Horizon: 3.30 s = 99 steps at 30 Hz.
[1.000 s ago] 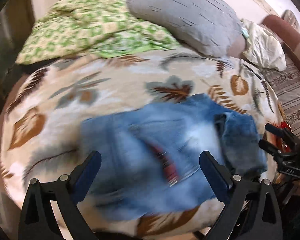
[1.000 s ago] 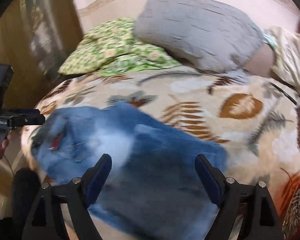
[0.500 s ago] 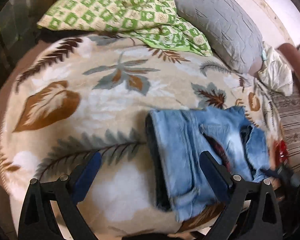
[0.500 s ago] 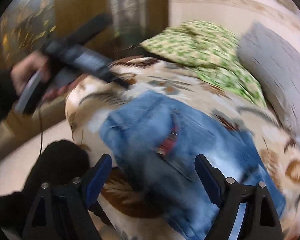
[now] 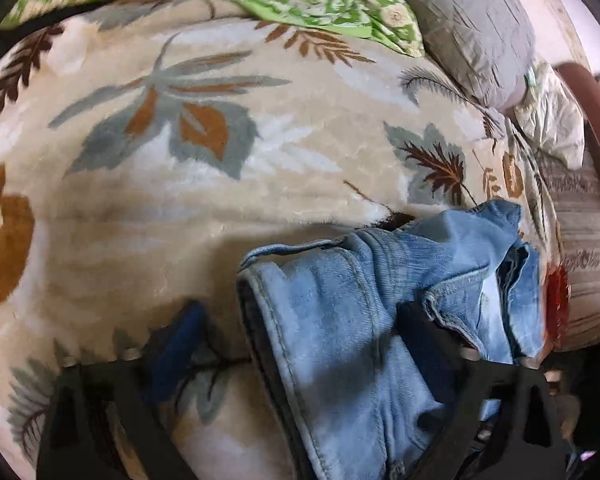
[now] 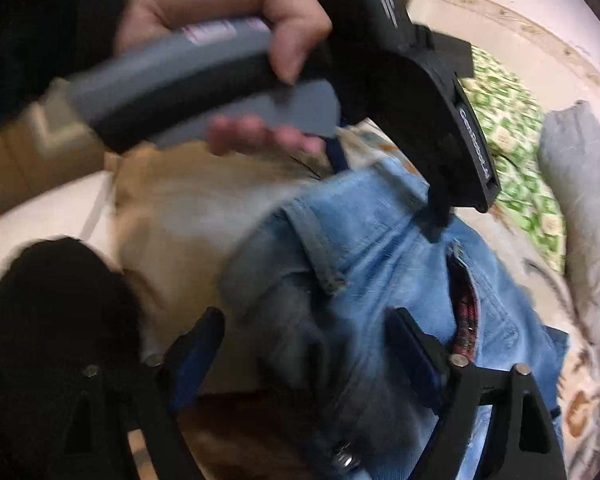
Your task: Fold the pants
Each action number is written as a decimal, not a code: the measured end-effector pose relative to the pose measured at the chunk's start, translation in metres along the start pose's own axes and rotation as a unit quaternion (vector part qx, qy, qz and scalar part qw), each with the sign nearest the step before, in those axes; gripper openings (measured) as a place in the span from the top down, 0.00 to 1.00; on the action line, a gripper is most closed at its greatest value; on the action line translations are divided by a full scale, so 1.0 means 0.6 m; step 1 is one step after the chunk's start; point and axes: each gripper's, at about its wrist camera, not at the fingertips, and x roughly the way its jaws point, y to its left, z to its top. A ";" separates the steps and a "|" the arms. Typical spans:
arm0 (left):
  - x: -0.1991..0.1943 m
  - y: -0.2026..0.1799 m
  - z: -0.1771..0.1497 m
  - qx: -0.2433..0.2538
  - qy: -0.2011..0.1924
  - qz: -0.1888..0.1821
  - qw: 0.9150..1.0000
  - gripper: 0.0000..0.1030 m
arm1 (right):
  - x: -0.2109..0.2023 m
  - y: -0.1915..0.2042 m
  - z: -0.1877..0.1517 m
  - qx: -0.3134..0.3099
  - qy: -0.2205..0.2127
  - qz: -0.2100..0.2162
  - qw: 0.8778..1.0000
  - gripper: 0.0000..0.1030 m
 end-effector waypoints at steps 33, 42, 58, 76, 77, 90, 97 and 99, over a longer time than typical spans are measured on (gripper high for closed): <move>0.235 -0.643 0.027 0.269 0.122 0.024 0.955 0.87 | -0.224 -0.356 -0.484 0.577 -0.118 0.029 0.808 0.76; 0.121 -0.639 0.034 0.235 0.072 -0.057 0.968 0.22 | -0.227 -0.376 -0.520 0.611 -0.111 0.062 0.781 0.41; -0.100 -0.456 -0.120 0.375 -0.116 0.018 0.920 0.18 | -0.314 -0.415 -0.494 0.561 -0.133 0.106 0.810 0.31; -0.006 -0.494 -0.209 0.475 -0.082 0.005 0.876 0.90 | -0.265 -0.435 -0.443 0.534 -0.100 0.174 0.822 0.81; -0.013 -0.496 -0.213 0.478 -0.082 -0.006 0.875 0.91 | -0.279 -0.435 -0.442 0.528 -0.107 0.165 0.826 0.82; 0.062 -0.492 -0.237 0.481 -0.044 0.000 0.876 0.88 | -0.223 -0.413 -0.496 0.515 0.002 0.070 0.854 0.90; -0.005 -0.478 -0.251 0.467 -0.095 0.002 0.879 0.18 | -0.284 -0.414 -0.500 0.514 -0.040 0.089 0.852 0.86; -0.030 -0.464 -0.262 0.458 -0.127 0.013 0.880 0.15 | -0.315 -0.398 -0.488 0.476 -0.043 0.068 0.876 0.86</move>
